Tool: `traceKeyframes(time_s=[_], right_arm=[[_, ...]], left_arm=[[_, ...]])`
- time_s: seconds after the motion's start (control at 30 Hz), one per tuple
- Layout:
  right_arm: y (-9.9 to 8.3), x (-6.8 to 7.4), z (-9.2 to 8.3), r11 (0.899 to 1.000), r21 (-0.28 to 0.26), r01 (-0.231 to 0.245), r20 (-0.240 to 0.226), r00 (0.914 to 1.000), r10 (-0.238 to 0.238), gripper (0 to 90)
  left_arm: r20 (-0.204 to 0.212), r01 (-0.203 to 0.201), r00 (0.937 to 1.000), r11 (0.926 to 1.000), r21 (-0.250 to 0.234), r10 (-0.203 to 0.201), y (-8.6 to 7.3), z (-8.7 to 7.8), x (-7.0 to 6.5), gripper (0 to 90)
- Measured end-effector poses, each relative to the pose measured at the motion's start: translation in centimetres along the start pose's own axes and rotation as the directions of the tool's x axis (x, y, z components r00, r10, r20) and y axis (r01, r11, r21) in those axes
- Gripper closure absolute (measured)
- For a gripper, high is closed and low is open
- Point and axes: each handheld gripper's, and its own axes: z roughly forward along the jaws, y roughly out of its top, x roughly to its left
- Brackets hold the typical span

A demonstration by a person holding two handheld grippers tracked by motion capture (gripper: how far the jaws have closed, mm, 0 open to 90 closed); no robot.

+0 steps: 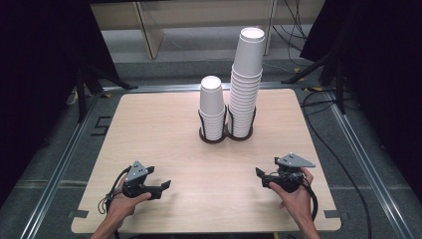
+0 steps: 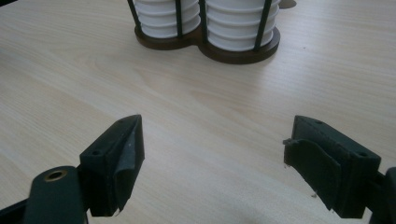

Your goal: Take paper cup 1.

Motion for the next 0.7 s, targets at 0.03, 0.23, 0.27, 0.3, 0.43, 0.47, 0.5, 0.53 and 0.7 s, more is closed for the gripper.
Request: traceKeyframes(time_s=[0.03,0.23,0.27,0.3,0.43,0.47,0.5,0.53,0.7], right_arm=[[0.0,0.0,0.0,1.0,0.0,0.0,0.0,1.0,0.0,19.3],[-0.02,0.05,0.04,1.0,-0.004,-0.018,-0.011,0.9998,0.018,19.5],[0.08,0.07,-0.06,1.0,-0.006,-0.002,-0.009,1.0,0.002,19.7],[0.08,0.07,-0.06,1.0,-0.006,-0.002,-0.009,1.0,0.002,19.7],[0.13,0.1,-0.04,1.0,-0.012,-0.001,-0.008,1.0,0.001,19.7],[0.16,0.07,-0.06,1.0,-0.011,0.006,-0.002,1.0,-0.006,19.9],[0.16,0.08,-0.01,1.0,-0.013,0.008,-0.001,1.0,-0.008,20.0],[0.21,0.11,-0.02,1.0,-0.014,0.006,-0.003,1.0,-0.006,20.0],[0.42,0.61,0.29,1.0,-0.018,0.003,-0.029,0.9996,-0.003,20.0]], left_arm=[[0.0,0.0,1.0,1.0,0.0,0.0,0.0,0.0,0.0,14.8],[0.0,0.005,1.0,1.0,-0.001,-0.005,-0.02,0.06,0.03,14.8],[-0.002,0.004,1.0,1.0,0.005,-0.004,-0.03,0.03,0.12,14.8],[-0.002,0.004,1.0,1.0,0.005,-0.004,-0.03,0.03,0.12,14.8],[0.0,0.01,1.0,0.9999,-0.001,-0.01,-0.01,0.06,0.06,14.8],[0.0,0.009,1.0,1.0,0.0,-0.009,0.01,0.08,0.05,14.8],[0.0,0.009,1.0,1.0,0.0,-0.009,0.01,0.08,0.05,14.8],[-0.002,0.008,1.0,0.9999,0.011,-0.008,-0.03,0.04,0.05,14.8],[-0.012,0.004,0.9999,0.9998,0.021,-0.003,-0.01,-0.07,0.12,14.8]])
